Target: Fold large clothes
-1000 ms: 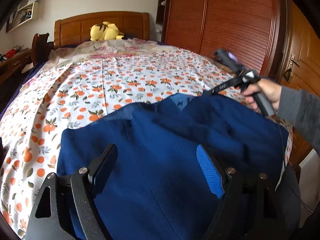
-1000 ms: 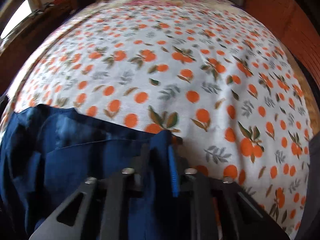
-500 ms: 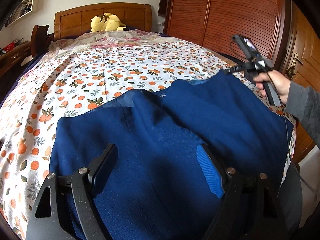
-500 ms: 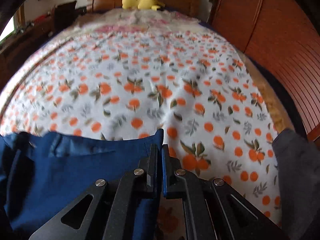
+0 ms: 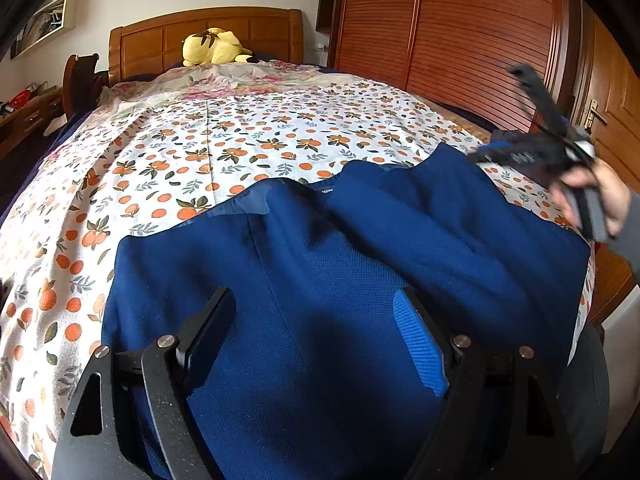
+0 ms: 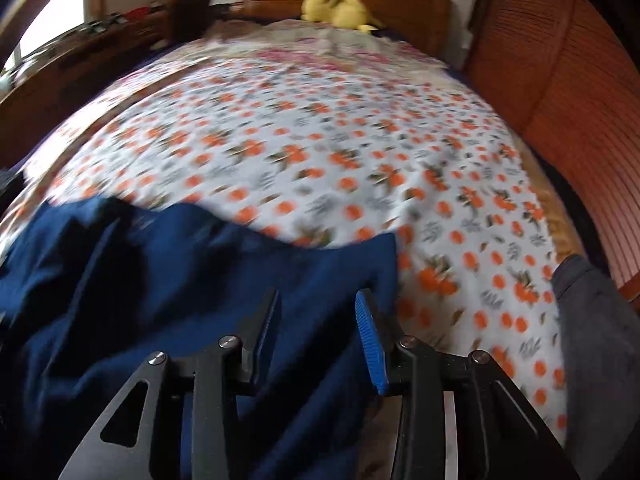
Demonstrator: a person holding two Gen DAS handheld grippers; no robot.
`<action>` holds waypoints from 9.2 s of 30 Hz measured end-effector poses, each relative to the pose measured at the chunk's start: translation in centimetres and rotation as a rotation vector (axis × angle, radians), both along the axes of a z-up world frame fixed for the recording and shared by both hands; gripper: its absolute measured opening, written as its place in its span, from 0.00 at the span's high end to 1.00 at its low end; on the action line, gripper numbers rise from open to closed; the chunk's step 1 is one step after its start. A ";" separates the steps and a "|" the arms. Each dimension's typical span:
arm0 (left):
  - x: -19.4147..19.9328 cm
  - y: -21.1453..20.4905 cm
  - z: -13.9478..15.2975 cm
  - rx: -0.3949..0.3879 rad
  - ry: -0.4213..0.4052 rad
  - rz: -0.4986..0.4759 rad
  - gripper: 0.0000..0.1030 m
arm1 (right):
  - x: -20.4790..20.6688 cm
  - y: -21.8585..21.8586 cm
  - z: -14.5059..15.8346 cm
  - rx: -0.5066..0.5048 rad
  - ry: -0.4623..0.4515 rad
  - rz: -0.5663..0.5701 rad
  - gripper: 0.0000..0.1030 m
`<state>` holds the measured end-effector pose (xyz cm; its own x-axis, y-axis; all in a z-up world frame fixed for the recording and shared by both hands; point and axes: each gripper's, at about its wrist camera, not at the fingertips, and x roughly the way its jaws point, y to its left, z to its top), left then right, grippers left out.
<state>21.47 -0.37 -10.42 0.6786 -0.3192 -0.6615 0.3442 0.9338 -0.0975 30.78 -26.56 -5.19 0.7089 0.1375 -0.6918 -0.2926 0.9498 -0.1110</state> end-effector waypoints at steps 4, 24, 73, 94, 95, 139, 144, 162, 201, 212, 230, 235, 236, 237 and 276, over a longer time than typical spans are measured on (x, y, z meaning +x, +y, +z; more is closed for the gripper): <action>0.0 0.0 -0.1 0.002 0.001 0.000 0.21 | -4.9 0.7 -0.9 -0.044 -0.003 0.068 0.61; -0.8 -0.7 0.7 0.037 -0.025 0.013 0.21 | -13.2 -5.9 -4.4 0.049 0.093 -0.042 0.54; -14.6 8.7 -2.8 -0.071 0.160 0.280 0.54 | -19.7 6.3 -6.0 0.112 -0.084 0.238 0.53; -14.6 7.8 -2.4 -0.219 0.171 0.306 0.90 | -19.6 6.3 -6.2 0.153 -0.085 0.242 0.53; -14.6 7.6 -1.4 -0.240 0.140 0.296 0.90 | -19.6 6.2 -6.1 0.157 -0.083 0.244 0.53; -3.1 -19.4 11.4 0.012 -0.096 -0.195 0.52 | -25.0 -13.4 -0.8 0.295 -0.218 -0.035 0.53; -2.4 -15.2 9.4 -0.006 -0.065 -0.136 0.21 | -23.6 -11.9 0.3 0.293 -0.232 0.001 0.53; -1.9 -7.4 3.8 -0.055 0.021 -0.068 0.20 | -18.1 -8.7 -2.6 0.317 -0.065 0.040 0.81; 11.3 -8.3 -0.3 0.042 0.142 -0.167 0.20 | -21.8 -9.5 -1.8 0.246 -0.184 -0.196 0.81; 17.7 -8.8 -1.8 0.098 0.178 -0.121 0.20 | -21.0 -10.6 -4.0 0.247 -0.122 -0.215 0.50; 22.0 -8.4 -4.8 -0.017 0.261 -0.061 0.20 | -18.7 -10.6 -6.1 0.342 0.015 -0.203 0.30; 22.1 -8.2 -4.8 -0.016 0.263 -0.076 0.24 | -19.0 -10.3 -5.7 0.349 0.018 -0.184 0.35; 22.1 -8.4 -4.7 -0.016 0.259 -0.089 0.27 | -19.1 -10.3 -5.6 0.354 0.027 -0.175 0.38; 22.0 -8.5 -4.6 -0.019 0.258 -0.098 0.33 | -19.1 -10.4 -5.6 0.359 0.035 -0.168 0.39; 16.3 -25.5 16.6 -0.001 -0.154 -0.224 0.87 | -20.3 -27.3 6.4 0.400 -0.409 -0.062 0.83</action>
<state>37.80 -25.83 6.18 0.6836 -0.4734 -0.5555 0.5533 0.8325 -0.0286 10.46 -53.86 1.24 0.9228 0.2822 -0.2621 -0.2443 0.9550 0.1683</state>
